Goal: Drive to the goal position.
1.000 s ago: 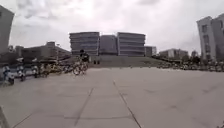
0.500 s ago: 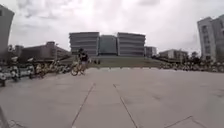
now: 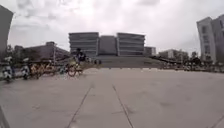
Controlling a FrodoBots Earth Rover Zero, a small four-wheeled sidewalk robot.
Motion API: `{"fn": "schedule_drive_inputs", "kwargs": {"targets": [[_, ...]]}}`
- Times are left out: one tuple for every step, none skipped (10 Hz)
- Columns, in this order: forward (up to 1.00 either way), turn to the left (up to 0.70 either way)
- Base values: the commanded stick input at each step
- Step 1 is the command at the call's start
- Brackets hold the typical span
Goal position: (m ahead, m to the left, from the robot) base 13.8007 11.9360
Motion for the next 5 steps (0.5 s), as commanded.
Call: {"fn": "schedule_drive_inputs", "kwargs": {"targets": [[0.70, 0.00], [0.70, 0.00], [0.70, 0.00], [0.70, 0.00], [0.70, 0.00]]}}
